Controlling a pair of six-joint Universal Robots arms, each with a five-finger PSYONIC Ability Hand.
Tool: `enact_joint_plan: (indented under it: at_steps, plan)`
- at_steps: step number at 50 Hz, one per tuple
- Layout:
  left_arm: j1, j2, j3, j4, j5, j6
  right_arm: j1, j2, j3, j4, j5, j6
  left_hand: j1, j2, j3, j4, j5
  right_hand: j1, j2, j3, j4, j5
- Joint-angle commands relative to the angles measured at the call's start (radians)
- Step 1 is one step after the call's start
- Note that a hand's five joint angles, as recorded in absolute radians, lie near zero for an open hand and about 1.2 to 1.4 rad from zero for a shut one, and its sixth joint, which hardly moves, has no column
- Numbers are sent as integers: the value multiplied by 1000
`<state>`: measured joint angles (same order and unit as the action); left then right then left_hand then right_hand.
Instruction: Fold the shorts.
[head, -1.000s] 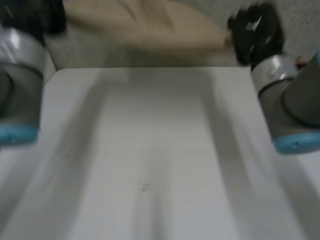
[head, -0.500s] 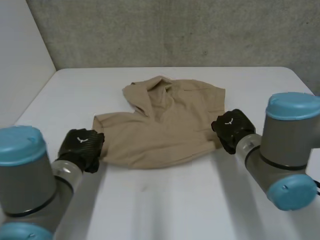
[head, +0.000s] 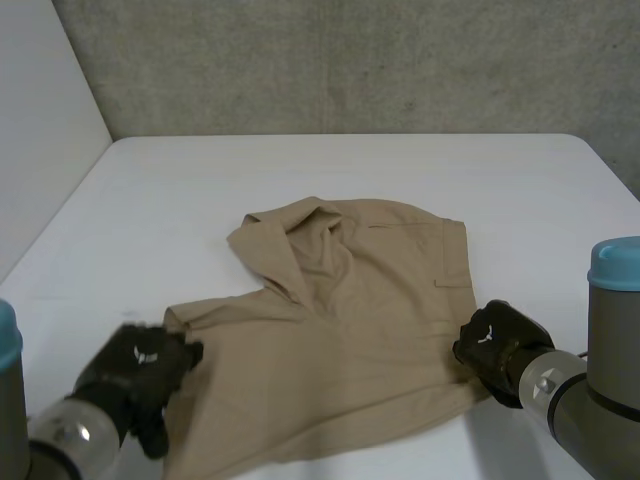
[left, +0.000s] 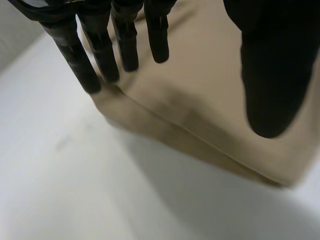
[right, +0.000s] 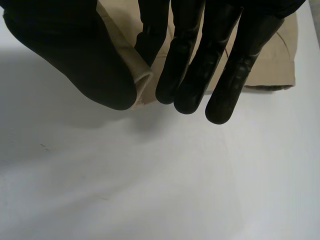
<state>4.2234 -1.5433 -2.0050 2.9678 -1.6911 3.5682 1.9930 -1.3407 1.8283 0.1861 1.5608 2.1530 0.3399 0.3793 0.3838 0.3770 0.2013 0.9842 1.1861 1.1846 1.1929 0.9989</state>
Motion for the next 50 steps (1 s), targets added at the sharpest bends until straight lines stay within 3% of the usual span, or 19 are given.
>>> enact_joint_plan:
  at_steps: [1, 6, 10, 17, 25, 31, 33, 41, 48, 49, 50]
  plan:
    - [3, -84, 218, 164, 27, 31, -2, 9, -1, -89, 1, 47, -44, -84, -88, -81, -80, 412, 210, 212, 203, 223]
    - [-7, -243, 351, 318, 102, 34, 9, 23, 3, -109, -2, 96, 105, 66, 61, 68, 69, 412, 210, 212, 203, 223]
    - [-2, -426, 494, 369, 221, 35, 9, 46, 8, -114, -1, 102, 179, 139, 135, 142, 143, 412, 210, 212, 203, 223]
    - [0, -733, 808, 278, 291, 47, 9, 55, 9, -125, 1, 102, 182, 142, 138, 145, 146, 412, 210, 212, 203, 223]
    - [20, -912, 1017, 166, 292, 251, 7, 71, 9, -140, 1, 102, 220, 180, 176, 183, 184, 412, 210, 212, 203, 223]
    - [61, -929, 1057, 163, 269, 277, 0, 81, 3, -146, 1, 102, 1056, 1016, 1012, 1018, 1020, 412, 210, 212, 203, 223]
    - [67, -925, 1051, 163, 255, 279, 0, 81, 3, -155, 1, 102, 1056, 1017, 1012, 1019, 1020, 412, 210, 212, 203, 223]
    - [112, -850, 950, 120, 65, 302, -2, 80, 0, -165, -1, 100, 1056, 1017, 1012, 1019, 1020, 412, 210, 212, 203, 223]
    - [105, -739, 844, 118, 71, 311, -2, 80, -1, -165, -1, 100, 1039, 1000, 995, 1002, 1003, 412, 210, 212, 203, 223]
    - [102, -719, 838, 146, 103, 307, 0, 81, -1, -165, -1, 100, 699, 660, 655, 662, 663, 412, 210, 212, 203, 223]
    - [101, -715, 836, 160, 123, 302, 0, 81, -3, -165, 1, 100, 518, 479, 474, 481, 482, 412, 210, 212, 203, 223]
